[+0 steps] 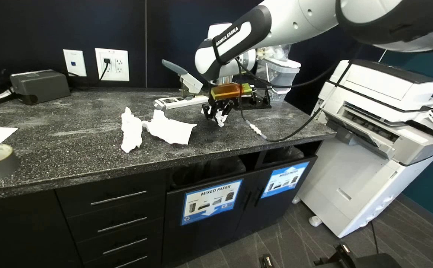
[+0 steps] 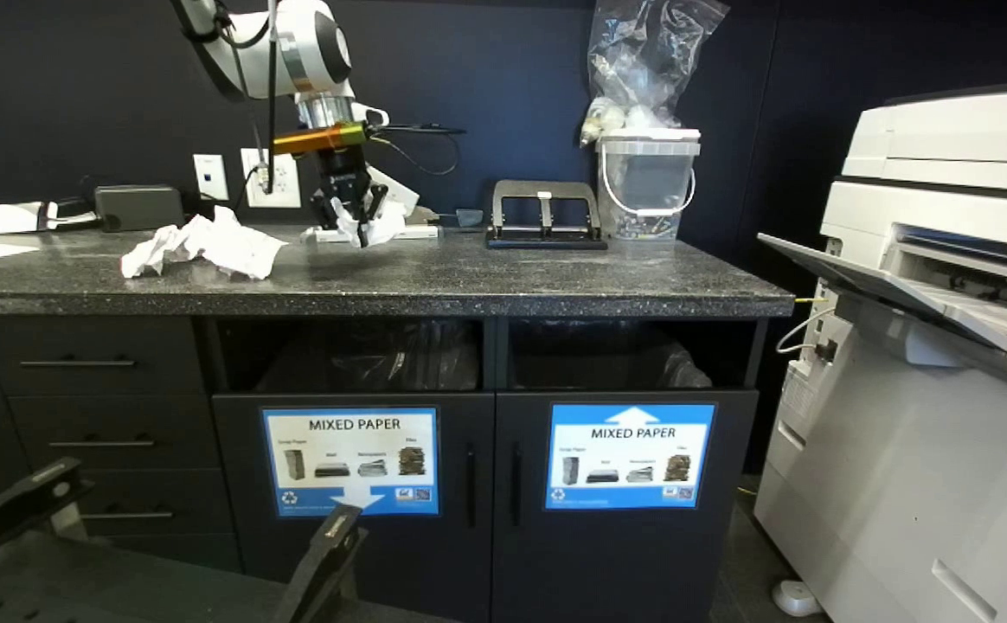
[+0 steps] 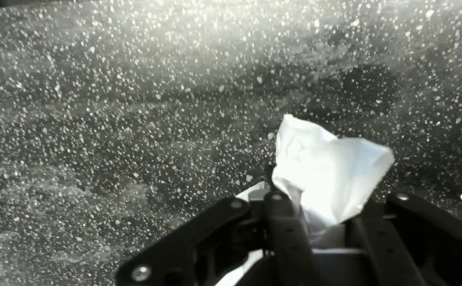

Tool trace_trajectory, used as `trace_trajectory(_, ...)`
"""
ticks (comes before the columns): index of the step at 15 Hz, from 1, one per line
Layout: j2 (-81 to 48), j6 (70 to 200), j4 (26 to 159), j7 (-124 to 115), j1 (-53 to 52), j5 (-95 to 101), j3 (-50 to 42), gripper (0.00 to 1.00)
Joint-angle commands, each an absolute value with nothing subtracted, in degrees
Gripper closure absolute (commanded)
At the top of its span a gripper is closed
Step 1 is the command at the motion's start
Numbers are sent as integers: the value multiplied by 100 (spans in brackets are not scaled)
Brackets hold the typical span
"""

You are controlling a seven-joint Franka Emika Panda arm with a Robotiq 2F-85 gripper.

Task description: Put the tissues into the rubbish bin.

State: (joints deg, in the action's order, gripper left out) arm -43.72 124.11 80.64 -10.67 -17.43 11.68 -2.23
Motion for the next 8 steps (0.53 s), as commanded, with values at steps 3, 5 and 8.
trace_trajectory(3, -3088, 12597, 10010, -1764, -1566, 1089, -159, 93)
trace_trajectory(5, -2732, 12604, 10595, -1892, -1516, 1090, -136, 93)
trace_trajectory(8, -2164, 12765, 11497, -1980, -1433, 995, -52, 93)
